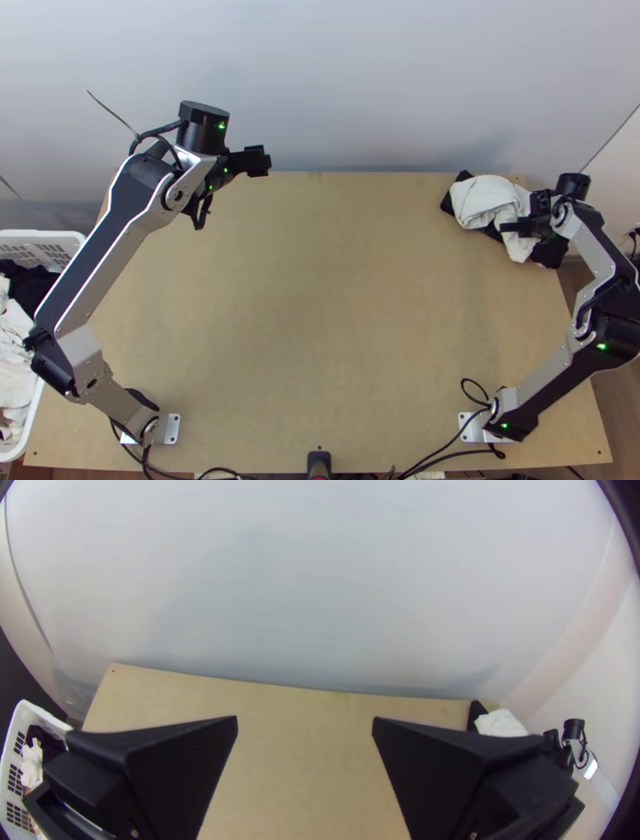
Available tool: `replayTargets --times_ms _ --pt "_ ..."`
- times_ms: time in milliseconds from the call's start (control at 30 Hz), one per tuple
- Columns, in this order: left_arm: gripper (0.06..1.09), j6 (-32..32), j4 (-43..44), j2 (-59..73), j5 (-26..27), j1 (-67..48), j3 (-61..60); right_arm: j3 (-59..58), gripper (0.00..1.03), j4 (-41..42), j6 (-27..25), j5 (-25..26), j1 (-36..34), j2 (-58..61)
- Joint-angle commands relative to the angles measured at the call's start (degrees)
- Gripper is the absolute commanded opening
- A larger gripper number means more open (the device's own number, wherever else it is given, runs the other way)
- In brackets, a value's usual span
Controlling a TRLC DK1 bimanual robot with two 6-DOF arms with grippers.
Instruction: Fold the t-shirt
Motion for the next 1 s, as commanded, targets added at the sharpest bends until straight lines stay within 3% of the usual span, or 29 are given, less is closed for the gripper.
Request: replayTargets --times_ms 0,133,267,433,600,667,767,800,833,900,967 --pt "1.04 0.0 0.0 0.4 0.0 0.0 0.4 3.6 0.03 1.4 -2.6 1.2 -1.9 -2.5" --pt "1.04 0.0 0.0 0.9 0.0 0.0 1.4 9.3 0.03 1.9 -6.1 1.8 -3.4 -2.6" --pt "1.04 0.0 0.0 0.8 0.1 0.1 1.5 8.6 0.03 6.3 -13.8 4.4 -3.9 -2.6" --pt "1.04 0.0 0.0 0.6 0.1 0.4 1.5 1.4 0.03 13.8 -20.5 5.5 -4.6 -3.3" --pt "1.04 0.0 0.0 0.6 0.1 0.5 1.5 -11.0 0.03 15.3 -22.5 5.5 -3.8 -5.6" --pt "1.04 0.0 0.0 0.6 0.1 0.5 1.7 -14.0 0.15 18.5 -21.7 7.2 -3.7 -5.6" --pt "1.04 0.1 0.0 0.6 0.1 0.5 2.2 -13.8 0.60 20.6 -17.2 8.4 -4.4 -5.2" --pt "1.04 0.2 -0.1 0.7 0.2 0.5 2.2 -12.1 0.78 18.3 -15.4 8.5 -4.8 -4.9" --pt "1.04 0.2 -0.2 0.6 0.3 0.6 2.3 -9.3 0.89 14.8 -12.8 8.5 -5.3 -4.4" --pt "1.04 0.2 -0.4 0.6 0.3 0.8 2.3 -1.5 0.98 6.1 -7.1 8.3 -6.8 -3.2" --pt "1.04 0.2 -0.6 0.5 0.4 0.8 2.3 7.0 0.99 -2.6 -1.7 6.0 -8.3 -1.9"
